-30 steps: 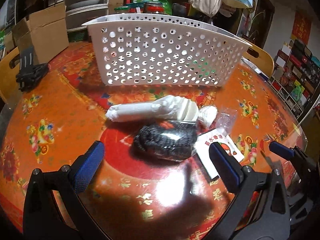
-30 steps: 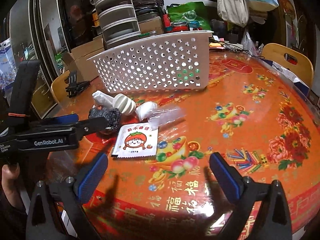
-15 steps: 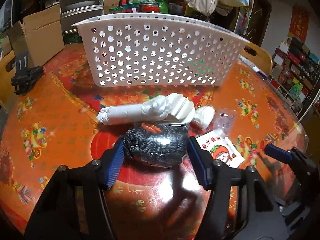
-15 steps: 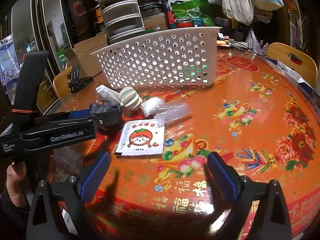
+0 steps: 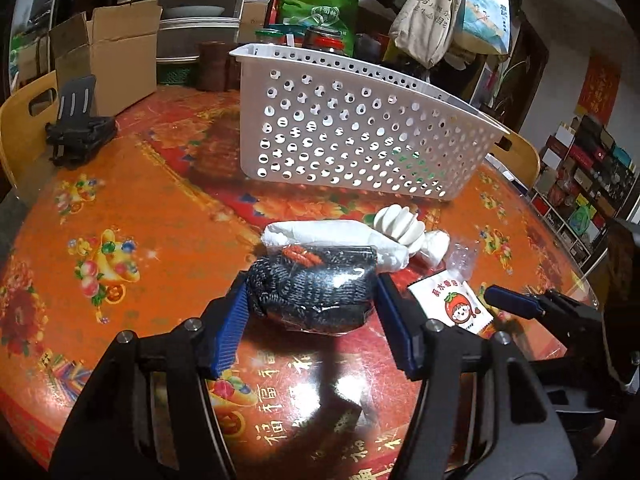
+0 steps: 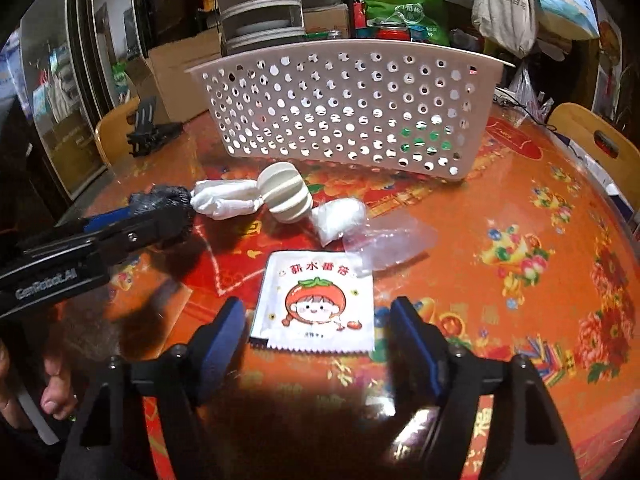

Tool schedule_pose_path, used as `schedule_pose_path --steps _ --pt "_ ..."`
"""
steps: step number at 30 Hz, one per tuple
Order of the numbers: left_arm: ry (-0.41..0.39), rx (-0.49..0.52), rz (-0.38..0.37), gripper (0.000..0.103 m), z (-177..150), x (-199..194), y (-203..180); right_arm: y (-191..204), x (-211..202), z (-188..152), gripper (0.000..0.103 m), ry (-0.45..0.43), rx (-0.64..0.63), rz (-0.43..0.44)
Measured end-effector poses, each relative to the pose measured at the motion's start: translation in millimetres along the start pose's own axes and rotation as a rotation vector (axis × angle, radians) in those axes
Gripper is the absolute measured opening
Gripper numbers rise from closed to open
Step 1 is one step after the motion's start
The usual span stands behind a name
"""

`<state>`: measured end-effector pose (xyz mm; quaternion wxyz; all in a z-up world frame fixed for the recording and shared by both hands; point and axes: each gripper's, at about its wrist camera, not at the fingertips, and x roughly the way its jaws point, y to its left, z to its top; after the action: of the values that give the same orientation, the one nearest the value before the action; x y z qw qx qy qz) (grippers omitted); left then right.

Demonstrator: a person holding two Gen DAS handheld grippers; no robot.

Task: Organize soft objects
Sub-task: 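Grasp the black knitted bundle with the left tool while the right tool grasps the cartoon packet, then lift the black bundle with the left tool while the right tool carries the cartoon packet to the basket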

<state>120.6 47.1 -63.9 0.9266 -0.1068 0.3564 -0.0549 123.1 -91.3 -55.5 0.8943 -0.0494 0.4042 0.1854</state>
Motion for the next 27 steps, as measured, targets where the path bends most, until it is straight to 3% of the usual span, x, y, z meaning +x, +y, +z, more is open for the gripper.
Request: schedule_pose_path --steps 7,11,19,22,27 --pt "0.008 -0.005 -0.005 0.059 -0.5 2.3 -2.0 12.3 7.9 3.9 0.064 0.017 -0.065 -0.051" --pt "0.014 -0.013 -0.009 0.059 -0.1 3.7 -1.8 8.5 5.1 2.3 0.049 0.002 -0.055 -0.046" --pt "0.017 -0.008 -0.009 0.059 -0.2 5.8 -3.1 -1.0 -3.0 -4.2 0.035 -0.024 -0.029 -0.012" --pt "0.022 -0.006 -0.004 0.059 -0.2 6.9 -3.9 -4.3 -9.7 -6.0 0.021 -0.044 -0.014 0.019" --pt "0.024 -0.001 0.007 0.059 -0.3 7.7 -5.2 -3.1 -15.3 -11.5 0.020 -0.060 -0.010 0.038"
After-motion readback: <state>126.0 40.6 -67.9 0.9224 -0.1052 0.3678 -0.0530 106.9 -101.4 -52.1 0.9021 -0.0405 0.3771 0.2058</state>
